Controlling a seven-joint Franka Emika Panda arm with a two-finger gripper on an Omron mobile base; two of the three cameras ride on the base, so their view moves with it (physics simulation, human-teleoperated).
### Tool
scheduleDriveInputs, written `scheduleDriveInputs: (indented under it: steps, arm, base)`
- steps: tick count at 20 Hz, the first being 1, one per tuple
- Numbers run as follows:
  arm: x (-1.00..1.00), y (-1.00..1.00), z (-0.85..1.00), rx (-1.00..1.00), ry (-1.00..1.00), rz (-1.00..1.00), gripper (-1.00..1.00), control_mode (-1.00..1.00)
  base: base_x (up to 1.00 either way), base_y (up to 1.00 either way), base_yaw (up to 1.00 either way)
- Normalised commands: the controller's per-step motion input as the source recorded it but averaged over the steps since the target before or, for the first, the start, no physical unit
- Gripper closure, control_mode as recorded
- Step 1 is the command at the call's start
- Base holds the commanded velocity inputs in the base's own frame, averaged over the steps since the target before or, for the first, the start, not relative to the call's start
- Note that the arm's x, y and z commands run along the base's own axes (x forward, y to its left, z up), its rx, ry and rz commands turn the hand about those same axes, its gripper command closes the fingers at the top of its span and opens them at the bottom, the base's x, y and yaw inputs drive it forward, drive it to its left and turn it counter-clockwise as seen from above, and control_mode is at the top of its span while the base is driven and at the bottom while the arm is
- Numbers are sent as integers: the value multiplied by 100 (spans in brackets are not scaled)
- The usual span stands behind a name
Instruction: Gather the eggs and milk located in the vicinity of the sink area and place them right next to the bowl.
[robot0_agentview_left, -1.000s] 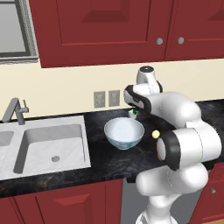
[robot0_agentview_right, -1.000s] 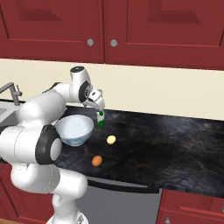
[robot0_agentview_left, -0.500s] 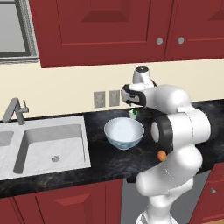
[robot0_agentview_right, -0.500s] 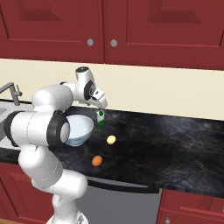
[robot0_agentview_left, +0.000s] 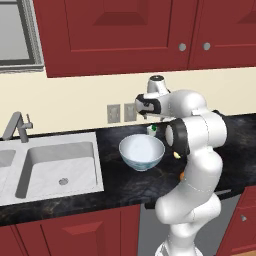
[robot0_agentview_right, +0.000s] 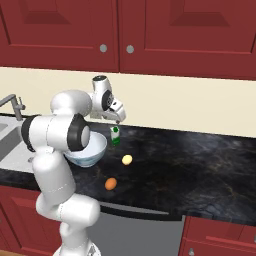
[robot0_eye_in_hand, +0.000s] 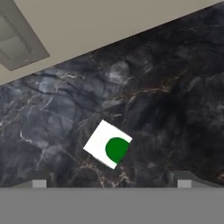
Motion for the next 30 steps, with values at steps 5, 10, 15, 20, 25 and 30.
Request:
scheduleDriveInputs:
  steps: [5,10,15,20,25,30]
  arm:
    - [32,0,-22,0,6,0,-100,-100]
    - [17,0,-5,0,1,0,-100,-100]
    - [-2,-1,-18,0,6,-3,-100,-100]
    - [-2,0,-21,0,6,-8,-100,-100]
    - [-1,0,-4,0,8,-12,-100,-100]
    - [0,0,-3,0,8,-13,-100,-100]
  base:
    - [0,0,0]
    - [0,0,0]
    - [0,0,0]
    - [0,0,0]
    - [0,0,0]
    - [0,0,0]
